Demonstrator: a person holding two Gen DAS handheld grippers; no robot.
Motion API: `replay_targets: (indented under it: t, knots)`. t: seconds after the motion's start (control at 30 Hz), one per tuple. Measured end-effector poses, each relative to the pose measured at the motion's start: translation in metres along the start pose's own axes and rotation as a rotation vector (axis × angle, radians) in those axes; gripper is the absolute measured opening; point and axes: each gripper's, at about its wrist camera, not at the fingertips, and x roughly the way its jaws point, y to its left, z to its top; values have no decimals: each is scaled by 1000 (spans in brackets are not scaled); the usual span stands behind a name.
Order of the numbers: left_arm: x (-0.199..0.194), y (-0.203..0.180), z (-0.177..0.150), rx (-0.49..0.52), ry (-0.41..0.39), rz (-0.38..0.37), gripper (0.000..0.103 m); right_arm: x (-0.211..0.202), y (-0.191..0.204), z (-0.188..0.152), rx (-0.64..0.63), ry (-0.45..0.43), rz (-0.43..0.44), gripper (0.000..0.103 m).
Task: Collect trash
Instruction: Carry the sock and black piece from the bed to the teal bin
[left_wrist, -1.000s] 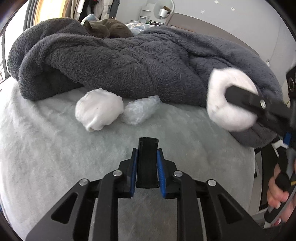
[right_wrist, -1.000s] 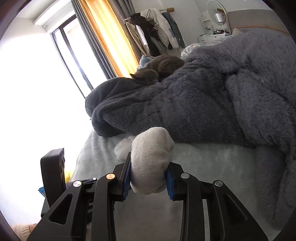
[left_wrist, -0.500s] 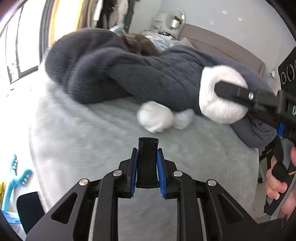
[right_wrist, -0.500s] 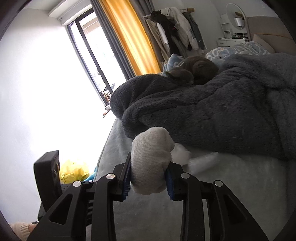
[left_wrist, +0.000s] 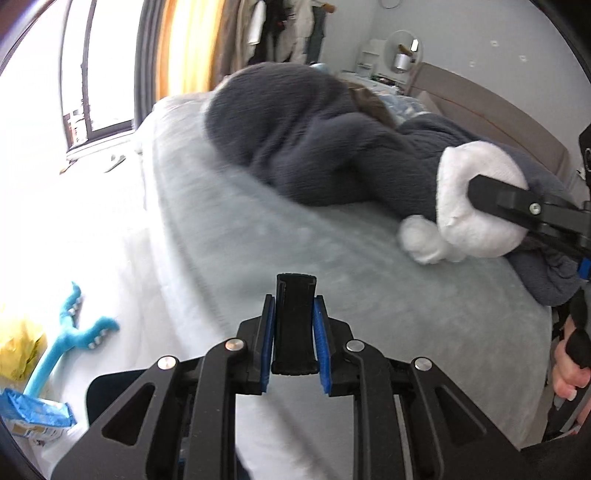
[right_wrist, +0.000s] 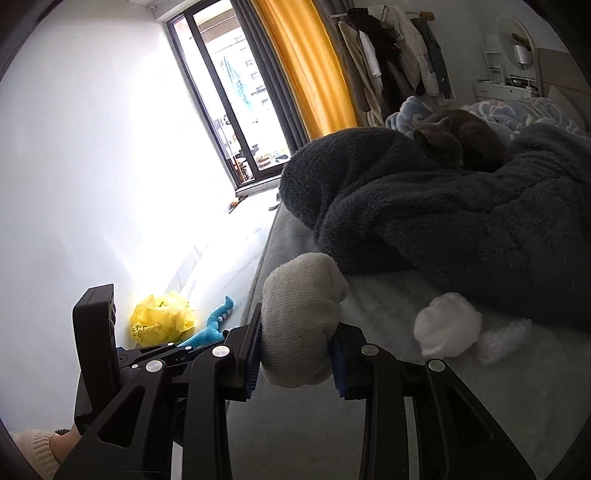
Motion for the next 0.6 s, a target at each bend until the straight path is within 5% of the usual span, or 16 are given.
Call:
replay_targets:
  t: [0.6]
  knots:
    - [-1,113,-49,-97,194,112,22,73,98,-12,-99,99,111,32]
